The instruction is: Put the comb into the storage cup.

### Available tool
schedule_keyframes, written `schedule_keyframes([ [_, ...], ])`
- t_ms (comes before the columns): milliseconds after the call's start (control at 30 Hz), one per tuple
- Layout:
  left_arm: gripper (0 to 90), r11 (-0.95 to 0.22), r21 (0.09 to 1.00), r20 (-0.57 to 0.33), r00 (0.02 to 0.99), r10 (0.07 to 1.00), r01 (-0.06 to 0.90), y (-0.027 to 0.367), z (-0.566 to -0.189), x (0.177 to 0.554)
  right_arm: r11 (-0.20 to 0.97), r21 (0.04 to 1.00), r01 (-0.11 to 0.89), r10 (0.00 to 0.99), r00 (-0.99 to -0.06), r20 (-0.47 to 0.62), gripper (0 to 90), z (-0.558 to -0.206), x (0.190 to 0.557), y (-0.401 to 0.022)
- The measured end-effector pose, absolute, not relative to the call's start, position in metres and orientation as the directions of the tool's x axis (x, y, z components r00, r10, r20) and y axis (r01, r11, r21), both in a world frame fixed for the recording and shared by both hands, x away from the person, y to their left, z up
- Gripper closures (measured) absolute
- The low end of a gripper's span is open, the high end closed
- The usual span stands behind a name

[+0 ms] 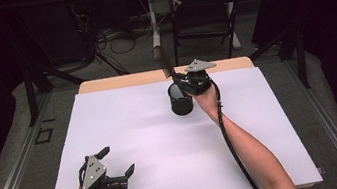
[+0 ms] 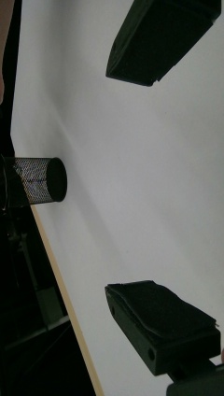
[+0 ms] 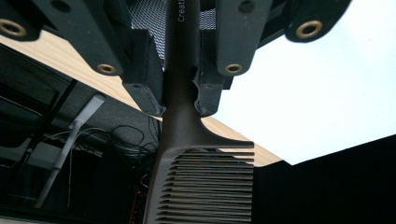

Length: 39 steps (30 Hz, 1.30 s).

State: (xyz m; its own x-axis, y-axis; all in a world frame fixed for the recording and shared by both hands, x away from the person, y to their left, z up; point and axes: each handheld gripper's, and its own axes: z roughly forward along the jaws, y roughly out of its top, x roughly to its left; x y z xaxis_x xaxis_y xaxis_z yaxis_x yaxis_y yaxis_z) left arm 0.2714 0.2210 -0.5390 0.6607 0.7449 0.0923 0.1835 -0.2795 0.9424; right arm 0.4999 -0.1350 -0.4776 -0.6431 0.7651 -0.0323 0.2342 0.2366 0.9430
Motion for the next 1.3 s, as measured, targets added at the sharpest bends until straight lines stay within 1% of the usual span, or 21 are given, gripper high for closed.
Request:
schedule_keyframes([
  [1300,0.1,-0.28,0.943,0.093,0.66,0.745,0.183,0.221,-0.539,0.271,0.278,0.916,0.291,0.756,-0.654,-0.021,72.6,-0.494,0.501,-0.134],
])
